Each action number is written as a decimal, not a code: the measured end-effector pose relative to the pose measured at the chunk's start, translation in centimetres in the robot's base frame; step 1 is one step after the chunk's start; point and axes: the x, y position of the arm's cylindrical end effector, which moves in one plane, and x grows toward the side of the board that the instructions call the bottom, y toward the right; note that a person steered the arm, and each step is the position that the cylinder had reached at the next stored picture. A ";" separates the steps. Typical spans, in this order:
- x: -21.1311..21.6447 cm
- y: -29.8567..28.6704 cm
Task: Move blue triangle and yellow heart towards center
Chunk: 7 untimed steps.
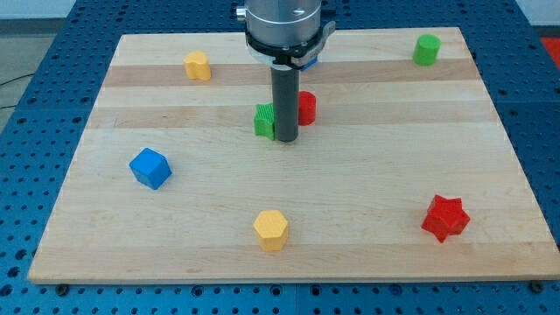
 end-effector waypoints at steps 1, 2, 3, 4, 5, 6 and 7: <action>1.3 0.2; 1.3 0.0; 1.7 3.5; 0.4 10.0; -6.2 14.2; -16.0 12.4; -21.6 10.8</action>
